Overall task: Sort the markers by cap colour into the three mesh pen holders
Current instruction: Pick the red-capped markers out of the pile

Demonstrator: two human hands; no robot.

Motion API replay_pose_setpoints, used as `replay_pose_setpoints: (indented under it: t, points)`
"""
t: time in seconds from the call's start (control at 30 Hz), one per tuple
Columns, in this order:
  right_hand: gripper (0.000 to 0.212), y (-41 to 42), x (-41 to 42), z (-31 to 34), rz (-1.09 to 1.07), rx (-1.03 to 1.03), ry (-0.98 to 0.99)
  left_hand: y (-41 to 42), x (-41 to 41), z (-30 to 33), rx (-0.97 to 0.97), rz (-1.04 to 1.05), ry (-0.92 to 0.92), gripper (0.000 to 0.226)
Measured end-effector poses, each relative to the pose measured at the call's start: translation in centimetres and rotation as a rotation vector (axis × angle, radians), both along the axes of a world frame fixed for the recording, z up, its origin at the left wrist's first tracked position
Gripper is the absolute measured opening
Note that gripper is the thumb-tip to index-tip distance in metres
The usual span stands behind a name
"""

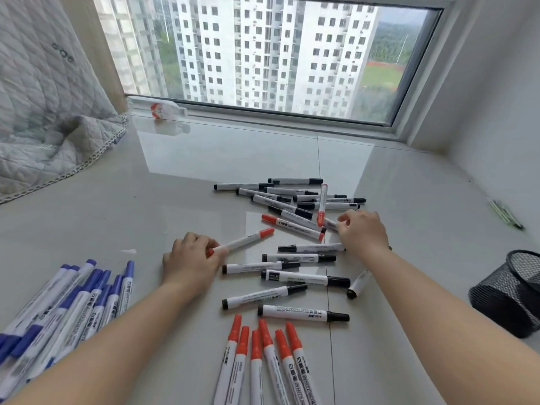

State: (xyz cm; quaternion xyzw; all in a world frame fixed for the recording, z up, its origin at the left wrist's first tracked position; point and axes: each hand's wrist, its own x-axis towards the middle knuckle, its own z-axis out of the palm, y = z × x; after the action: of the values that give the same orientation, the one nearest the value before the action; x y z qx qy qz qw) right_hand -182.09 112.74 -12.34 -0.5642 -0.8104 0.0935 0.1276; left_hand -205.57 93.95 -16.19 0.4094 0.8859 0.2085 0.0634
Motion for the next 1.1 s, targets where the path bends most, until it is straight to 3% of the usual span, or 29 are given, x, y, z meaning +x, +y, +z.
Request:
replay_pose_setpoints:
  t: [0.17,0.27,0.37,0.47,0.6,0.83,0.97,1.1]
  points:
    - [0.040,1.9,-0.7,-0.6,0.020,-0.048,-0.228,2.1,-0.4,1.2,0.344,0.007,-0.390,0.016]
    - [0.049,3.0,-0.2,0.0,-0.027,-0.119,-0.275,4.0,-0.3,2.5,0.560,0.022,-0.526,0.018]
    - [0.035,3.9,0.6,0.9,-0.107,-0.190,-0.161,6.2,-0.1,4.0,0.736,-0.002,-0.624,0.016]
    - [0.026,4.3,0.7,1.2,-0.165,-0.211,0.080,8.3,0.5,5.7,0.810,-0.133,-0.577,0.015]
    - [0.026,4.6,-1.3,1.0,-0.170,-0.256,0.342,10.8,1.7,6.0,0.632,-0.352,-0.327,0.015]
    - [0.029,5.3,-5.2,-0.2,-0.157,-0.182,0.277,13.0,2.8,3.4,0.138,-0.533,0.104,0.023]
    - [0.020,5.2,-5.7,-0.5,-0.185,-0.216,0.233,13.1,2.3,2.6,-0.079,-0.608,0.237,0.038]
    - [0.021,5.2,-4.7,0.0,-0.217,-0.295,0.443,13.0,2.2,2.5,-0.151,-0.573,0.296,0.032]
